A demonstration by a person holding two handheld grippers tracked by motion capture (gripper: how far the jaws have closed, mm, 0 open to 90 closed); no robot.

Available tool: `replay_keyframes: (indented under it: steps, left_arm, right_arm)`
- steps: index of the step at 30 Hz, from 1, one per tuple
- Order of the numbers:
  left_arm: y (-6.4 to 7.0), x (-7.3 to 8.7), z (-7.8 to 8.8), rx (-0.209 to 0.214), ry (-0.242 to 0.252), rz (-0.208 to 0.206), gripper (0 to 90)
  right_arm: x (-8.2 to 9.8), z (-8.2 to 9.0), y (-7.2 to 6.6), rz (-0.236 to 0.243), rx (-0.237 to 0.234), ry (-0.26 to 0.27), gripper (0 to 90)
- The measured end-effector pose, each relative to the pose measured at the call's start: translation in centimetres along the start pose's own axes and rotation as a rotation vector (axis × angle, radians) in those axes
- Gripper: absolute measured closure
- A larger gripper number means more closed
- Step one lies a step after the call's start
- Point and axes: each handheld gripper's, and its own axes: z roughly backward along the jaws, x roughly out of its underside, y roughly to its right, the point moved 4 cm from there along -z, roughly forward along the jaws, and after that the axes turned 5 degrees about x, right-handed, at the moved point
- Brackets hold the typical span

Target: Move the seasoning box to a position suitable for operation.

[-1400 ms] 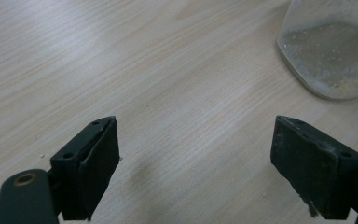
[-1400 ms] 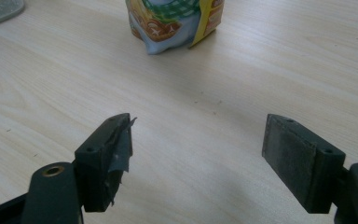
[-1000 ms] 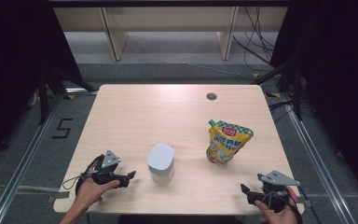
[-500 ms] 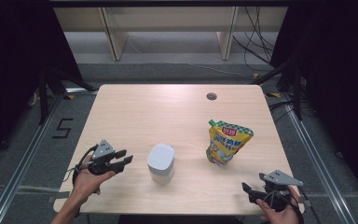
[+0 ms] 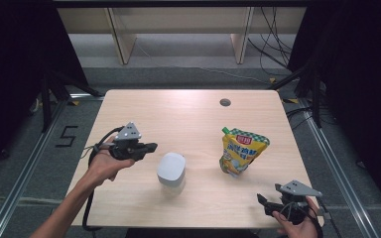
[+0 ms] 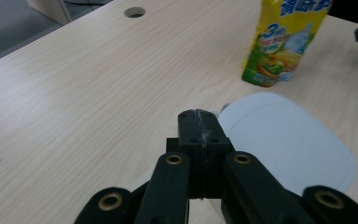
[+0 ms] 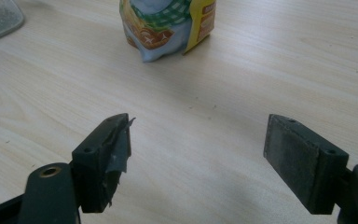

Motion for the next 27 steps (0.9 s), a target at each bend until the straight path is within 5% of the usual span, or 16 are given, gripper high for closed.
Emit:
replay_keyframes:
  steps: [3, 5, 9, 10, 18, 19, 21, 27]
  left_arm:
    - [1.1, -1.8, -0.8, 0.062, -0.049, -0.050, 89.0]
    - [1.8, -2.6, -1.6, 0.121, -0.065, -0.038, 89.1]
    - [2.9, -3.9, -3.2, 0.166, -0.131, -0.091, 89.1]
    - [3.1, -4.1, -3.5, 0.173, -0.140, -0.100, 89.1]
    - [4.8, -5.4, -6.2, 0.212, -0.235, -0.177, 89.1]
    - [5.0, -5.3, -6.5, 0.221, -0.252, -0.190, 89.0]
    - [5.5, -5.1, -7.2, 0.231, -0.286, -0.223, 89.0]
    - [6.2, -4.3, -8.4, 0.209, -0.344, -0.234, 89.0]
  right_arm:
    - [0.0, 0.0, 0.0, 0.001, -0.002, -0.008, 24.1]
    - [0.0, 0.0, -0.1, -0.001, -0.005, -0.011, 24.2]
    - [0.0, 0.0, 0.0, 0.004, -0.006, -0.008, 24.2]
    - [0.1, 0.2, -0.4, -0.042, -0.005, -0.030, 24.2]
    - [0.2, -0.2, -0.1, 0.011, -0.015, -0.017, 23.9]
    - [0.3, -0.1, -0.4, -0.020, -0.008, -0.032, 23.8]
    - [0.2, -0.1, -0.3, -0.011, -0.012, -0.027, 23.8]
    - [0.4, -0.2, -0.4, -0.029, -0.023, -0.047, 23.6]
